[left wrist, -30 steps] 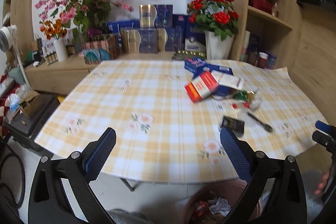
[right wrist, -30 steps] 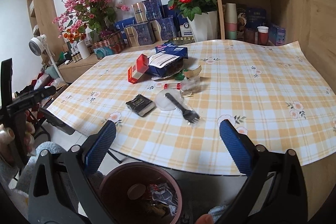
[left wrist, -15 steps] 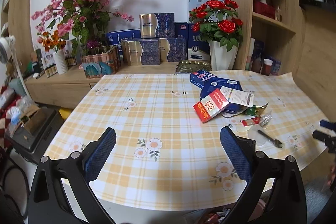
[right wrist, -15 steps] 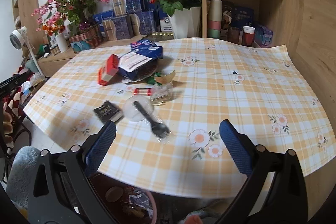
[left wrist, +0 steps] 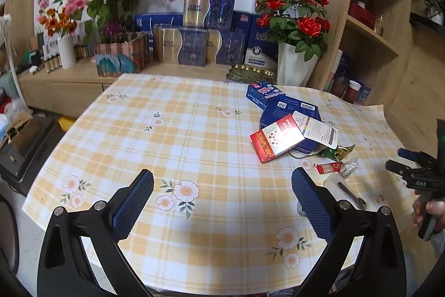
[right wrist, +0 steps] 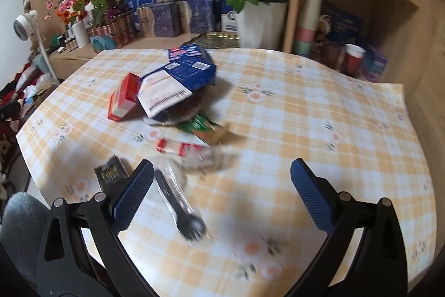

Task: Collect trash
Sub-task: 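Move both tools back over the table toward the fork and remaining trash, then grasp the white instruction leaflet with the right tool while the left tool grasps the red cigarette pack, then carry the leaflet over the bin and open the right tool while the left tool holds the pack, then lower the red cigarette pack over the bin and open the left tool, then move both tools back over the table toward the fork and tissue pack, then grasp the bagged black fork with the right tool while the left tool grasps the black tissue pack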

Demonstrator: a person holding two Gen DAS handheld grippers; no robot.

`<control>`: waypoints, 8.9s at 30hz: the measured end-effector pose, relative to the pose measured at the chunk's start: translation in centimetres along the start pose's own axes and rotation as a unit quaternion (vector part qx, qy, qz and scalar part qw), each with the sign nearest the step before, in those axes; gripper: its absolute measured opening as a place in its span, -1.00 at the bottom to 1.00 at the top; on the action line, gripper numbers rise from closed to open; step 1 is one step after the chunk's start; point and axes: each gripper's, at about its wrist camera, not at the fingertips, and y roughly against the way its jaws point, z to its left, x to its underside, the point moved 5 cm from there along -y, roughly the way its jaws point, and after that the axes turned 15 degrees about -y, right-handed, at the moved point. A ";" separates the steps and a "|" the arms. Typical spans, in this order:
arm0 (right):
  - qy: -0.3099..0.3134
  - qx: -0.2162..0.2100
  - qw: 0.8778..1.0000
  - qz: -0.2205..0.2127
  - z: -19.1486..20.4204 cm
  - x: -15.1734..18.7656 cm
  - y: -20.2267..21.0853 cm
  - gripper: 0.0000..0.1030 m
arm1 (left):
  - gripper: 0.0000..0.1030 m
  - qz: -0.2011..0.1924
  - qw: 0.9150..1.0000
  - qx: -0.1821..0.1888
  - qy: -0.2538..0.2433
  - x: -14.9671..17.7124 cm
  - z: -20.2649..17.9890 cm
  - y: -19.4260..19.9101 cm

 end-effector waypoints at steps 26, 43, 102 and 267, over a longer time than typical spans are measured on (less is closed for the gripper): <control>0.198 -0.023 0.970 0.141 11.9 -4.7 -15.7 0.60 | 0.88 0.010 0.998 0.018 -0.057 -0.3 -0.9 -5.1; 0.136 -0.063 0.986 0.072 8.4 -5.4 -8.1 0.30 | 0.88 0.071 0.988 0.134 0.025 -0.8 -4.0 -10.7; 0.009 -0.071 0.997 -0.006 4.6 7.4 6.8 0.29 | 0.66 0.003 0.995 0.098 -0.021 1.0 -7.0 2.3; 0.087 -0.033 0.989 0.112 3.4 7.6 -6.4 0.13 | 0.89 0.056 0.993 0.069 -0.083 3.5 -9.7 -5.5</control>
